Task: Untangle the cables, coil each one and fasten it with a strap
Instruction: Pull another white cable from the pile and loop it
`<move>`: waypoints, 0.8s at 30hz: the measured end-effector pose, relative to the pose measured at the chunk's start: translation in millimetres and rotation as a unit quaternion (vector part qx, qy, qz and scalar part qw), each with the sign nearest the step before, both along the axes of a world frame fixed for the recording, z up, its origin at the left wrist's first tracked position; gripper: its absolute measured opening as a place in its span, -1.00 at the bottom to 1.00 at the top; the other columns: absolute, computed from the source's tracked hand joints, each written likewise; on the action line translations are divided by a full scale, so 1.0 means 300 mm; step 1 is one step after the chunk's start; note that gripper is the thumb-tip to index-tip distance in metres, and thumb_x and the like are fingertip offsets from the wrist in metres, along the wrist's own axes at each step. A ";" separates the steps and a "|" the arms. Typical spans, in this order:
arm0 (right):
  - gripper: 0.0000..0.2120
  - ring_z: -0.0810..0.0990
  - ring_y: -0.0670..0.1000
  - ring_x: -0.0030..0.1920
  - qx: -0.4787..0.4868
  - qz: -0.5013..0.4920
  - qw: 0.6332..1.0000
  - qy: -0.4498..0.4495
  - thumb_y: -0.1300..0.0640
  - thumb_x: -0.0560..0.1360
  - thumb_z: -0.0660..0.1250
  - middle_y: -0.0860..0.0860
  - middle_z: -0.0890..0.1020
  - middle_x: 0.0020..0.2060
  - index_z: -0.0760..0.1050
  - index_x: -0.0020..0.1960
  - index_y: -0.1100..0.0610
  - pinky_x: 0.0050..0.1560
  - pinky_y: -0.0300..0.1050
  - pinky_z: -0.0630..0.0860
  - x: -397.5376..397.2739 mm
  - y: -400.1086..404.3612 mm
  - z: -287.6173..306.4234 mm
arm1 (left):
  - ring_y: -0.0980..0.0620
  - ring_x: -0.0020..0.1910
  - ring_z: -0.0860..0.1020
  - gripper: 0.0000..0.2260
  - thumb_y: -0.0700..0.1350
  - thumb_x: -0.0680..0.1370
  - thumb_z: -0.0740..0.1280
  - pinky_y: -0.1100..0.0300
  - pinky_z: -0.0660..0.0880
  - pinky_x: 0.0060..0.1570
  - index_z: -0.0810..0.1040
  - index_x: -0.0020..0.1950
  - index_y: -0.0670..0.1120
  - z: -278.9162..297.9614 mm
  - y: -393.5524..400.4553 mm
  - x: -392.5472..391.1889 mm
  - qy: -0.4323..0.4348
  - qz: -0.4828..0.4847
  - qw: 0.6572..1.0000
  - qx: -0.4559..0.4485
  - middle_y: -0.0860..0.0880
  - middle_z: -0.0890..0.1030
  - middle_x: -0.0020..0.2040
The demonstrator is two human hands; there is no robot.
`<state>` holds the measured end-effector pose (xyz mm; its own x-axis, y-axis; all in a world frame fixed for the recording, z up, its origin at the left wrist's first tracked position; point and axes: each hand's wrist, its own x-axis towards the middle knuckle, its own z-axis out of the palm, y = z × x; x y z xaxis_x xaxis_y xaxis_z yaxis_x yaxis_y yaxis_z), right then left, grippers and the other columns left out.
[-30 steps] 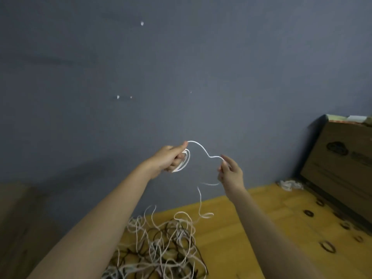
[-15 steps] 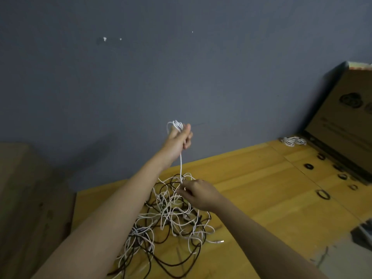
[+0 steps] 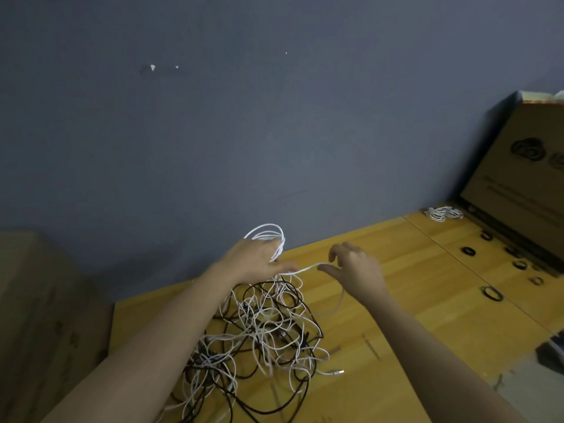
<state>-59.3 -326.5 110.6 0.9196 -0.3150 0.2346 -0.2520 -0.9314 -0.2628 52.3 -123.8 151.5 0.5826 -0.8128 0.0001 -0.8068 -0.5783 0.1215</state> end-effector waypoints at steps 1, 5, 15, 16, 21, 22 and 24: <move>-0.62 0.53 0.04 -0.17 -0.012 -0.032 0.999 -0.004 -0.24 0.44 0.35 -0.04 0.54 -0.16 0.48 -0.06 0.09 -0.35 -0.16 0.28 0.014 -0.004 0.019 | 0.00 -0.13 0.51 -0.48 0.39 0.48 0.18 0.11 0.36 -0.20 0.41 0.01 -0.08 0.014 -0.008 -0.006 0.013 -0.004 1.000 0.006 0.04 0.56 -0.09; -0.58 0.49 0.11 -0.23 0.018 -0.116 0.993 0.032 -0.25 0.44 0.35 0.01 0.52 -0.30 0.47 -0.11 0.13 -0.36 -0.14 0.25 0.058 -0.028 0.100 | 0.00 -0.11 0.50 -0.52 0.31 0.52 0.21 0.14 0.36 -0.19 0.48 0.08 -0.10 0.068 -0.033 -0.007 0.031 -0.003 0.999 -0.011 0.06 0.54 -0.11; -0.78 0.48 0.06 -0.44 0.371 -0.094 0.917 -0.113 -0.01 0.43 0.47 0.04 0.52 -0.41 0.48 -0.26 0.05 -0.39 -0.09 0.39 0.093 0.004 0.053 | -0.18 -0.19 0.52 -0.60 0.18 0.56 0.21 0.04 0.41 -0.14 0.35 -0.28 -0.11 0.248 -0.047 0.086 0.127 0.112 0.908 -0.383 -0.10 0.50 -0.28; -0.79 0.49 0.07 -0.39 0.391 -0.076 0.907 -0.138 -0.04 0.45 0.44 0.04 0.53 -0.38 0.49 -0.21 0.04 -0.36 -0.05 0.41 0.107 0.023 0.071 | -0.22 -0.19 0.52 -0.60 0.15 0.58 0.23 0.07 0.36 -0.18 0.31 -0.33 -0.09 0.273 -0.054 0.082 0.124 0.106 0.907 -0.387 -0.19 0.54 -0.23; -0.66 0.52 0.03 -0.39 0.380 -0.005 0.916 -0.127 -0.17 0.45 0.39 0.02 0.53 -0.35 0.49 0.04 0.05 -0.33 -0.03 0.49 0.202 0.121 0.182 | -0.03 -0.38 0.50 -0.61 0.00 0.62 0.25 0.17 0.25 -0.32 0.28 -0.36 -0.08 0.381 -0.103 0.062 0.150 0.072 0.876 -0.453 -0.38 0.56 -0.12; -0.74 0.53 0.02 -0.42 0.379 -0.022 0.915 -0.136 -0.08 0.48 0.40 0.02 0.53 -0.38 0.51 -0.01 0.10 -0.32 0.00 0.52 0.216 0.123 0.191 | 0.06 -0.53 0.36 -0.61 0.01 0.61 0.25 0.17 0.23 -0.36 0.27 -0.37 -0.06 0.399 -0.110 0.065 0.163 0.067 0.863 -0.473 -0.29 0.51 -0.33; -0.82 0.52 0.00 -0.49 0.434 -0.063 0.885 -0.157 0.10 0.52 0.38 0.05 0.54 -0.41 0.55 -0.13 0.23 -0.26 0.04 0.58 0.238 0.108 0.201 | 0.12 -0.55 0.21 -0.60 0.06 0.60 0.24 0.16 0.18 -0.40 0.22 -0.38 -0.01 0.436 -0.118 0.074 0.193 0.063 0.837 -0.508 0.03 0.31 -0.55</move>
